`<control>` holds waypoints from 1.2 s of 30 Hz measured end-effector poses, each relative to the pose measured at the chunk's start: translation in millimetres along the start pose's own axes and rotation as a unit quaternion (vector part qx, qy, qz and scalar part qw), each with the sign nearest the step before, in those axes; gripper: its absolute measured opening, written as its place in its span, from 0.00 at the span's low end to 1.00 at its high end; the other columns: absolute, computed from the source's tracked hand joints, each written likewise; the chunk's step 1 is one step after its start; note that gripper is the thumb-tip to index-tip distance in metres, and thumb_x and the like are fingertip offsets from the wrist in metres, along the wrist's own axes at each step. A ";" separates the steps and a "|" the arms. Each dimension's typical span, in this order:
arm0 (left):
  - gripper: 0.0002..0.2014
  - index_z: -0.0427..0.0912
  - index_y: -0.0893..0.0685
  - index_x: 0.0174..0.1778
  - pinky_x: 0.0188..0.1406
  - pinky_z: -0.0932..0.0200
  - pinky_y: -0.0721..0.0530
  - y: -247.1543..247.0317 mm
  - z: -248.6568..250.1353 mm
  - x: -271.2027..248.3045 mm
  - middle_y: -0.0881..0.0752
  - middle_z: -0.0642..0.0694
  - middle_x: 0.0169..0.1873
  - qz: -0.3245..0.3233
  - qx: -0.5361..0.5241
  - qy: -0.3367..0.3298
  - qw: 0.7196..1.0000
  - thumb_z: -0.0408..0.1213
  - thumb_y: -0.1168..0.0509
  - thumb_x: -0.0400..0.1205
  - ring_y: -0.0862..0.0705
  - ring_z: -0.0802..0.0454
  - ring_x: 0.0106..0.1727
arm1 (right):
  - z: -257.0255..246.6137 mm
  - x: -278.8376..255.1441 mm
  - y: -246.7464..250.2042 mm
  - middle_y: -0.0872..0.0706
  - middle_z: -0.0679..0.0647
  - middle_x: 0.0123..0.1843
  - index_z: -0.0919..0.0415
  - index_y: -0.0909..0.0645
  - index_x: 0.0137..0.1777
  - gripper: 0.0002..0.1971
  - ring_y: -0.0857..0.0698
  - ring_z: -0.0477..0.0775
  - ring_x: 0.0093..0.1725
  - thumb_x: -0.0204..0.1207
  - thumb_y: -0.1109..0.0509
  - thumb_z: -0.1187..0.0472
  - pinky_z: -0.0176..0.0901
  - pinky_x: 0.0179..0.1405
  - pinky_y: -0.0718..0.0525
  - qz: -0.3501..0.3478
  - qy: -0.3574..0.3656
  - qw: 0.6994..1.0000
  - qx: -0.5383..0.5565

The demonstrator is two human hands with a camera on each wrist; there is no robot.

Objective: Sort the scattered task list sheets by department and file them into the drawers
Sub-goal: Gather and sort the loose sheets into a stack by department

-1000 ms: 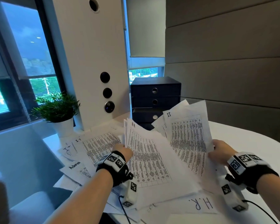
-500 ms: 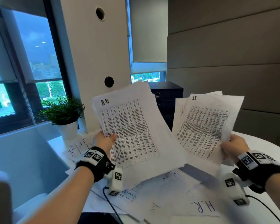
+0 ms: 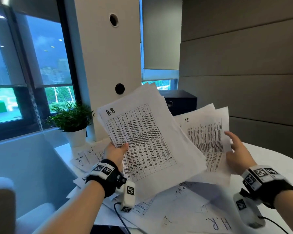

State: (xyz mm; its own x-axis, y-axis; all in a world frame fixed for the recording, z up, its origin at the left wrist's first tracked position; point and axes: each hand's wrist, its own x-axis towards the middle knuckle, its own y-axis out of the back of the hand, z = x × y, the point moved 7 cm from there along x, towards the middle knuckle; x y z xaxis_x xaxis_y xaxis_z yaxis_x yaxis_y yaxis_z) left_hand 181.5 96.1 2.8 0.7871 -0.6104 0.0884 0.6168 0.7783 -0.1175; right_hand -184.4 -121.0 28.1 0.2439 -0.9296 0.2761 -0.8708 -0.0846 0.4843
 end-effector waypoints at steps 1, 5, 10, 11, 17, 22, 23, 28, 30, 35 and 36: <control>0.13 0.52 0.18 0.56 0.71 0.37 0.28 0.5 0.5 -0.9 0.15 0.49 0.62 0.002 0.004 -0.002 1.000 0.33 0.31 0.78 0.19 0.48 0.63 | -4.6 -0.3 2.0 0.17 0.61 0.63 0.39 0.28 0.70 0.28 0.15 0.60 0.48 0.81 0.45 0.73 0.41 0.35 0.17 0.017 0.031 0.999 0.003; 0.13 0.57 0.19 0.54 0.73 0.39 0.30 -3.0 6.0 -6.3 0.17 0.51 0.63 -0.012 0.004 -0.017 1.000 0.35 0.31 0.78 0.21 0.50 0.64 | -16.2 -3.3 9.7 0.15 0.61 0.57 0.61 0.13 0.56 0.23 0.18 0.36 0.25 0.76 0.44 0.82 0.21 0.20 0.27 0.072 0.101 0.992 0.031; 0.22 0.55 0.20 0.59 0.75 0.35 0.34 -7.0 1.0 -11.0 0.19 0.52 0.67 -0.036 -0.033 0.001 0.999 0.45 0.26 0.69 0.25 0.46 0.72 | -15.9 -4.9 16.1 0.13 0.56 0.57 0.56 0.13 0.55 0.24 0.17 0.28 0.38 0.73 0.41 0.81 0.16 0.33 0.23 0.088 0.100 0.986 0.103; 0.24 0.55 0.21 0.60 0.75 0.34 0.35 -7.6 -1.0 -10.8 0.20 0.50 0.68 -0.041 -0.030 0.000 0.999 0.47 0.26 0.67 0.26 0.44 0.74 | -14.5 -5.3 15.3 0.13 0.56 0.57 0.57 0.13 0.55 0.24 0.17 0.33 0.40 0.73 0.41 0.81 0.16 0.34 0.23 0.083 0.091 0.985 0.122; 0.17 0.53 0.21 0.60 0.76 0.38 0.35 -12.2 11.1 -23.0 0.19 0.49 0.67 -0.045 -0.029 -0.027 0.998 0.37 0.30 0.75 0.25 0.49 0.71 | -10.3 -7.9 3.0 0.20 0.45 0.19 0.63 0.18 0.63 0.23 0.34 0.38 0.14 0.77 0.44 0.83 0.24 0.14 0.34 0.003 0.034 0.962 0.272; 0.16 0.53 0.18 0.55 0.72 0.43 0.29 -19.9 19.2 -20.0 0.15 0.54 0.59 -0.033 -0.009 -0.056 0.998 0.28 0.32 0.78 0.19 0.51 0.63 | -22.1 -12.5 -19.6 0.07 0.51 0.43 0.66 0.16 0.58 0.19 0.14 0.36 0.34 0.79 0.43 0.82 0.22 0.28 0.21 -0.101 0.012 0.945 0.311; 0.14 0.50 0.17 0.53 0.71 0.45 0.26 -20.6 20.3 -18.8 0.13 0.53 0.56 -0.026 -0.015 -0.058 0.998 0.27 0.31 0.77 0.17 0.51 0.60 | -24.3 -13.8 -22.9 0.07 0.50 0.42 0.64 0.16 0.56 0.19 0.14 0.36 0.33 0.79 0.44 0.82 0.22 0.26 0.22 -0.114 0.012 0.942 0.316; 0.12 0.45 0.15 0.50 0.63 0.54 0.25 -23.8 23.0 -19.0 0.10 0.52 0.48 -0.027 -0.048 -0.054 0.997 0.24 0.30 0.75 0.15 0.58 0.50 | -32.4 -17.9 -25.7 0.08 0.44 0.40 0.63 0.17 0.54 0.21 0.12 0.33 0.41 0.78 0.46 0.84 0.20 0.36 0.20 -0.140 0.014 0.921 0.362; 0.13 0.47 0.16 0.51 0.62 0.55 0.28 -23.4 21.4 -18.8 0.12 0.55 0.49 -0.025 -0.043 -0.050 0.998 0.25 0.30 0.76 0.17 0.61 0.51 | -33.2 -17.9 -24.7 0.07 0.45 0.42 0.63 0.17 0.55 0.19 0.11 0.35 0.43 0.79 0.42 0.82 0.21 0.37 0.19 -0.141 0.018 0.918 0.370; 0.14 0.44 0.15 0.55 0.60 0.56 0.26 -27.0 18.3 -22.7 0.12 0.53 0.50 -0.006 -0.025 -0.044 0.999 0.26 0.29 0.75 0.16 0.57 0.52 | -38.2 -22.7 -26.7 0.08 0.51 0.49 0.60 0.12 0.56 0.22 0.10 0.44 0.46 0.60 0.17 0.59 0.35 0.40 0.12 -0.183 0.031 0.929 0.319; 0.14 0.43 0.15 0.55 0.61 0.56 0.26 -28.7 17.9 -23.7 0.12 0.53 0.50 -0.009 -0.027 -0.042 0.999 0.27 0.29 0.74 0.16 0.57 0.52 | -43.0 -24.4 -26.0 0.08 0.49 0.48 0.59 0.12 0.55 0.18 0.10 0.42 0.44 0.63 0.20 0.66 0.32 0.38 0.14 -0.169 0.044 0.938 0.300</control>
State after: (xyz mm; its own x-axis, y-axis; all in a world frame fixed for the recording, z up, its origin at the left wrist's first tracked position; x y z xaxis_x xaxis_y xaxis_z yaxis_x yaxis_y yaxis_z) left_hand 145.2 90.8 21.8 0.7743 -0.6089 0.1726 0.6322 0.7562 -0.1684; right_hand -149.3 -80.7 44.5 0.5598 -0.7828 0.2717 -0.8148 -0.5797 0.0087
